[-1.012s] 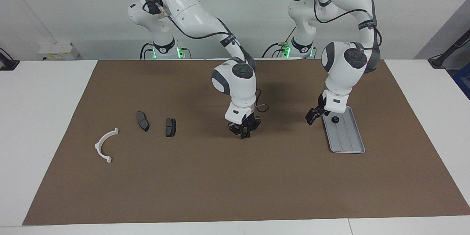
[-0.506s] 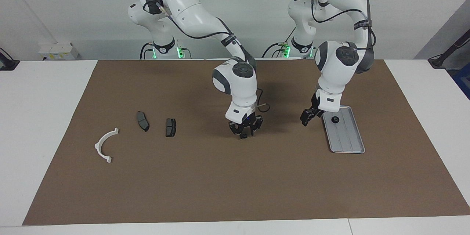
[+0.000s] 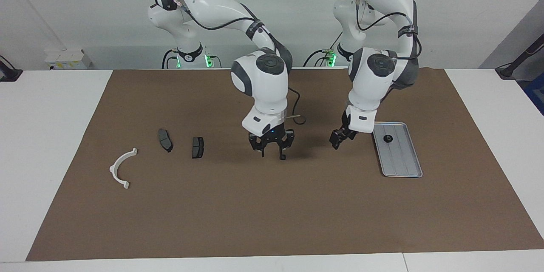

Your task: Pick bearing gear from pile to tray

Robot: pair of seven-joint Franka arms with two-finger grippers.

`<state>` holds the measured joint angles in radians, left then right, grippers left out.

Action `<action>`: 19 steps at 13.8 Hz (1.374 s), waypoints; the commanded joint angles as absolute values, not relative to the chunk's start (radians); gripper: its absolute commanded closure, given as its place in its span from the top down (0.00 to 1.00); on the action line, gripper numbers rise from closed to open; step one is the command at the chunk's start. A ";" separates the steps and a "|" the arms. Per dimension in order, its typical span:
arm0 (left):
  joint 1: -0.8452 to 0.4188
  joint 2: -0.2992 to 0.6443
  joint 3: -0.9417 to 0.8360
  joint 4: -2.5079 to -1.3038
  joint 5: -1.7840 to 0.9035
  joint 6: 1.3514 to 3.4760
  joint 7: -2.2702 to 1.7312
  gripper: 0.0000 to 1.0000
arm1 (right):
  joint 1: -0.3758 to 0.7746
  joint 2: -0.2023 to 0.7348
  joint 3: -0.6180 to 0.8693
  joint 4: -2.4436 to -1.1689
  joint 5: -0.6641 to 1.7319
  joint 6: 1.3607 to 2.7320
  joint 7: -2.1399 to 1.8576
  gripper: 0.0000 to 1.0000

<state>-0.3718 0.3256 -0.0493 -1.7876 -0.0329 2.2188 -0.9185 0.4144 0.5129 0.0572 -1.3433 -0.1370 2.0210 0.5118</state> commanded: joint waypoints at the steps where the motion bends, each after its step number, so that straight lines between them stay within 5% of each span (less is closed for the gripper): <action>1: -0.469 0.466 -0.031 -1.638 -0.032 2.172 -1.020 0.80 | 0.322 0.467 0.077 -1.310 -0.123 1.933 0.387 0.61; 5: -0.583 0.670 -0.003 -1.351 -0.025 2.007 -1.130 0.79 | 0.181 0.368 0.077 -1.318 -0.111 1.843 0.182 0.62; 10: -0.617 0.692 0.018 -1.342 -0.029 2.023 -1.147 0.53 | 0.025 0.191 0.072 -1.480 -0.098 1.741 0.041 0.70; 19: -0.638 0.681 0.018 -1.414 -0.029 2.095 -1.160 0.52 | -0.114 0.013 0.072 -1.721 -0.074 1.678 0.064 0.95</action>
